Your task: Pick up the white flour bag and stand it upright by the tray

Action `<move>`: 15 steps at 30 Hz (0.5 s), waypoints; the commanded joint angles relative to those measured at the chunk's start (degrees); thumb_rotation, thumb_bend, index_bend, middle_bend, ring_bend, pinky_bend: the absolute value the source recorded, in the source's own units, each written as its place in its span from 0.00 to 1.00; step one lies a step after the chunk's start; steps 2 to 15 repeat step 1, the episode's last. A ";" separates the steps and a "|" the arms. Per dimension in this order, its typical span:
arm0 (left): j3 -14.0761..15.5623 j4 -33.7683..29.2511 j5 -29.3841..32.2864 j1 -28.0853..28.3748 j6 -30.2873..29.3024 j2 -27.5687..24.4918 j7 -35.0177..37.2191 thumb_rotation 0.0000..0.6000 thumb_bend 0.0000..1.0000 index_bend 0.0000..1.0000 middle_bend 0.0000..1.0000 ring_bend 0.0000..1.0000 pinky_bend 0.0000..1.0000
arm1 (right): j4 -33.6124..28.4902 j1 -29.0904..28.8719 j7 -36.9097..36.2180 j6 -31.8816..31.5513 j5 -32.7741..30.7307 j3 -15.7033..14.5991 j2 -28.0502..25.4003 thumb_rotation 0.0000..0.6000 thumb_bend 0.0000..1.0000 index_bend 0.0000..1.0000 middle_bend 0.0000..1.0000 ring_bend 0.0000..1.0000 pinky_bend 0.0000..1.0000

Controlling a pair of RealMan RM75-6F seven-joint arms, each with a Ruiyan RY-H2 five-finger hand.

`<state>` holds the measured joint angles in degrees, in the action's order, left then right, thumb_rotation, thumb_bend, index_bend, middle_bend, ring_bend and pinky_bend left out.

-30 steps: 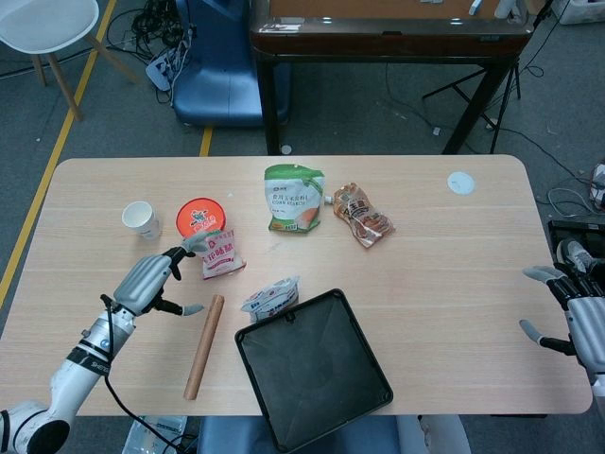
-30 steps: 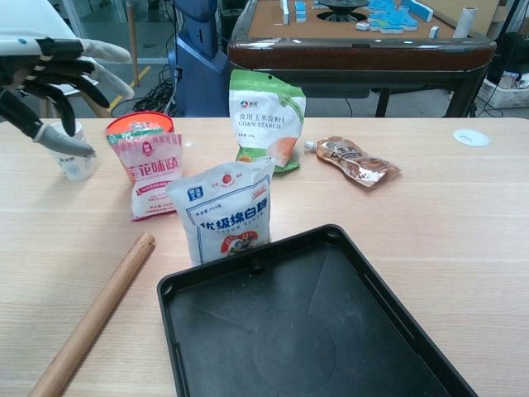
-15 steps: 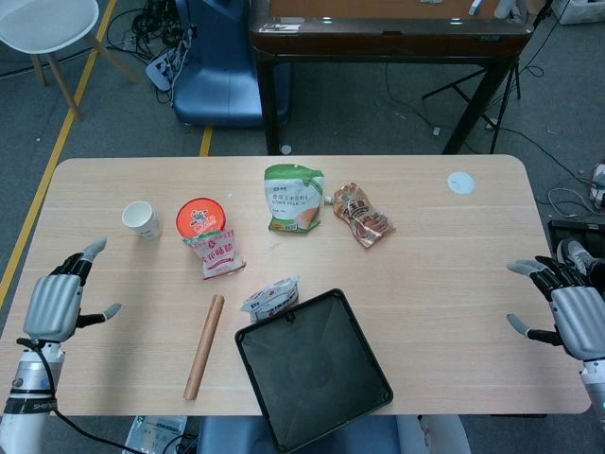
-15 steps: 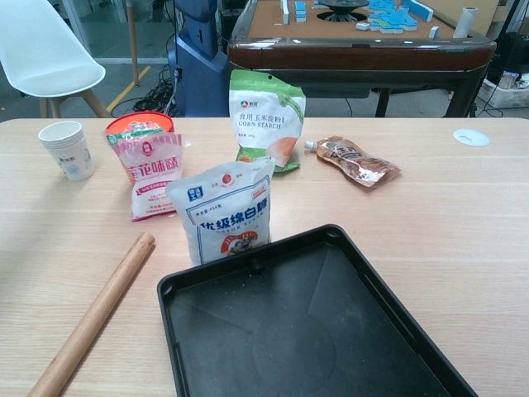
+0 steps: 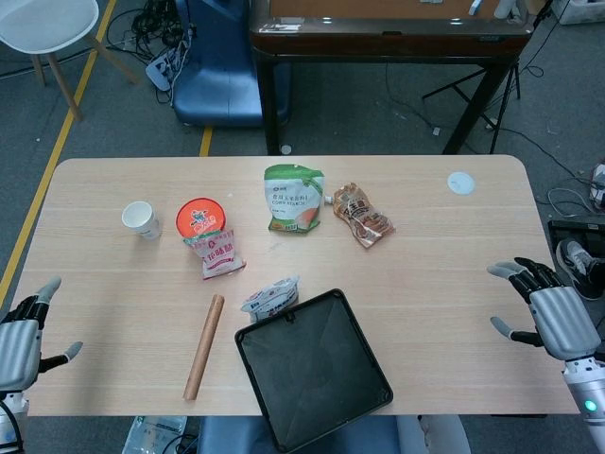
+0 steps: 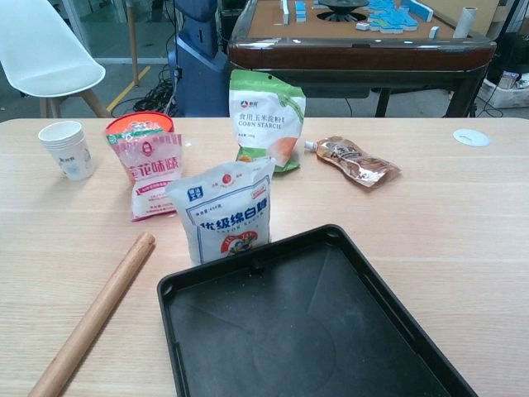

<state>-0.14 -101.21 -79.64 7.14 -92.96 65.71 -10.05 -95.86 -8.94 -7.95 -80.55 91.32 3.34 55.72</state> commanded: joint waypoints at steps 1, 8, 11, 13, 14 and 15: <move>0.48 0.07 -1.35 -0.82 -0.41 0.50 0.35 1.00 0.11 0.11 0.18 0.21 0.32 | -0.14 -0.08 0.08 -0.03 0.09 -0.08 0.04 1.00 0.22 0.24 0.25 0.14 0.17; 0.48 0.07 -1.35 -0.82 -0.41 0.50 0.35 1.00 0.11 0.11 0.18 0.21 0.32 | -0.14 -0.08 0.08 -0.03 0.09 -0.08 0.04 1.00 0.22 0.24 0.25 0.14 0.17; 0.48 0.07 -1.35 -0.82 -0.41 0.50 0.35 1.00 0.11 0.11 0.18 0.21 0.32 | -0.14 -0.08 0.08 -0.03 0.09 -0.08 0.04 1.00 0.22 0.24 0.25 0.14 0.17; 0.48 0.07 -1.35 -0.82 -0.41 0.50 0.35 1.00 0.11 0.11 0.18 0.21 0.32 | -0.14 -0.08 0.08 -0.03 0.09 -0.08 0.04 1.00 0.22 0.24 0.25 0.14 0.17; 0.48 0.07 -1.35 -0.82 -0.41 0.50 0.35 1.00 0.11 0.11 0.18 0.21 0.32 | -0.14 -0.08 0.08 -0.03 0.09 -0.08 0.04 1.00 0.22 0.24 0.25 0.14 0.17; 0.48 0.07 -1.35 -0.82 -0.41 0.50 0.35 1.00 0.11 0.11 0.18 0.21 0.32 | -0.14 -0.08 0.08 -0.03 0.09 -0.08 0.04 1.00 0.22 0.24 0.25 0.14 0.17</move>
